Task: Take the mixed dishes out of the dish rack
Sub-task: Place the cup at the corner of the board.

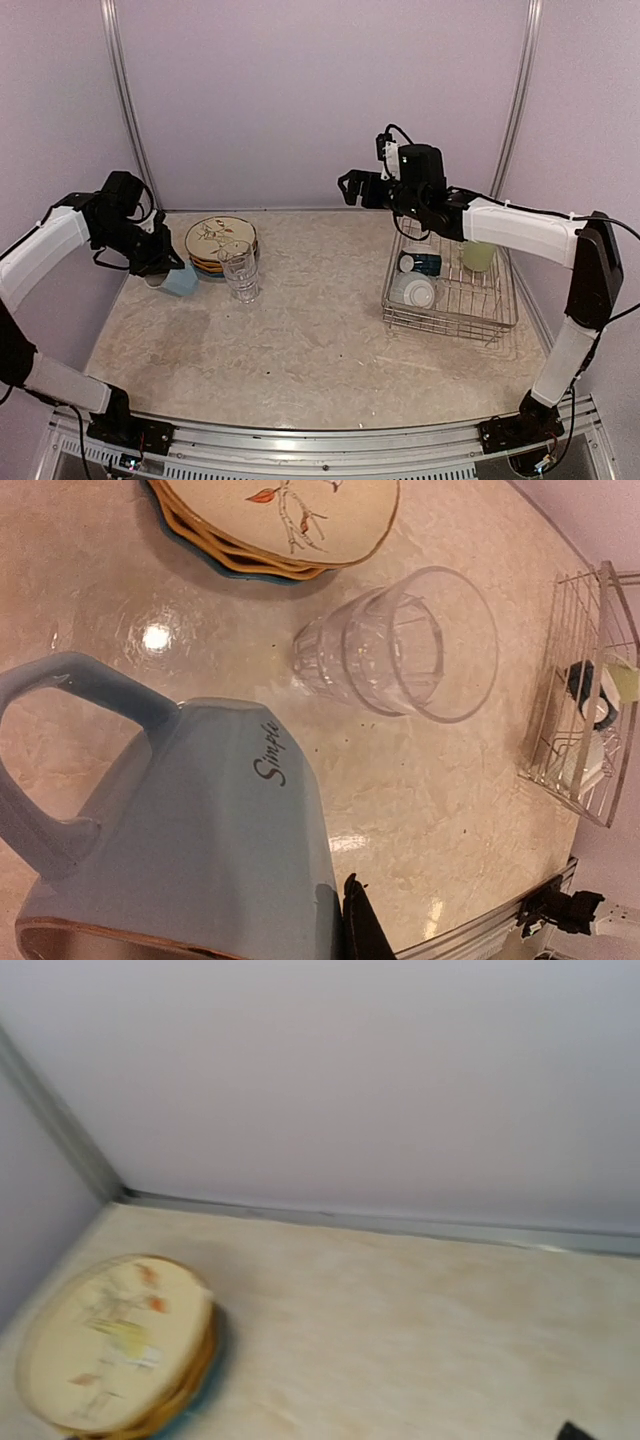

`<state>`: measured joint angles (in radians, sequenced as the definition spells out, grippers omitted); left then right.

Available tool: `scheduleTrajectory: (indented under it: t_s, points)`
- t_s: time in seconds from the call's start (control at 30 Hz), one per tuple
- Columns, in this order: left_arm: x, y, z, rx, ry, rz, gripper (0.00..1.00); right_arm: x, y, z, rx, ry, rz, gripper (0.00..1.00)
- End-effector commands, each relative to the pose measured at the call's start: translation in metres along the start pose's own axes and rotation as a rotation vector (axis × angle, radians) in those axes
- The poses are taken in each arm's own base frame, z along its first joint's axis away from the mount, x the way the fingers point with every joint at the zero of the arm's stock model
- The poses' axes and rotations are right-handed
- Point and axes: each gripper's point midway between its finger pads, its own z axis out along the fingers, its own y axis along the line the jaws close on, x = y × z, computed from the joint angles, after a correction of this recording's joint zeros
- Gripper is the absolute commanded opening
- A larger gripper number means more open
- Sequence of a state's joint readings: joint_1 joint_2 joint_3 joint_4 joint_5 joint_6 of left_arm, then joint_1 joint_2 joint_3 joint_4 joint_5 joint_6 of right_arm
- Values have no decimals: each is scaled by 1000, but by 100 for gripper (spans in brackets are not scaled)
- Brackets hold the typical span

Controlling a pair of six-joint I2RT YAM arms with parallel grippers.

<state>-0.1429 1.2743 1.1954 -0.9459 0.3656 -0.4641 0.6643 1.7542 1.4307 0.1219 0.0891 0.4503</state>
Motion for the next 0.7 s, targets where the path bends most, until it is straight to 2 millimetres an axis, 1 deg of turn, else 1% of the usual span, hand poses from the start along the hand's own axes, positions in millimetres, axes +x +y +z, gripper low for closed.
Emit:
scheduleTrajectory:
  t_s: [0.0, 0.07, 0.17, 0.3, 0.4, 0.43, 0.53, 0.6, 0.67]
  points:
    - [-18, 26, 20, -167, -11, 17, 0, -9, -32, -20, 169, 35, -66, 100]
    - [-23, 34, 30, -215, -5, 15, 0, -10, -39, -24, 206, 48, -78, 100]
    - [-30, 38, 40, -245, 2, 16, 0, -14, -63, -31, 333, 76, -97, 100]
    - [-33, 46, 61, -278, 54, -3, 0, -6, -104, -46, 502, 161, -114, 100]
    - [-32, 50, 71, -289, 81, -16, 0, -1, -142, -61, 630, 217, -103, 100]
    - [-31, 53, 77, -295, 97, -20, 0, 2, -151, -66, 660, 236, -98, 100]
    - [-27, 58, 86, -308, 135, -21, 0, 5, -189, -83, 763, 287, -63, 100]
    - [-25, 60, 90, -315, 150, -20, 1, 6, -209, -93, 825, 309, -57, 100]
    - [-24, 61, 92, -315, 158, -21, 5, 4, -229, -104, 890, 323, -63, 100]
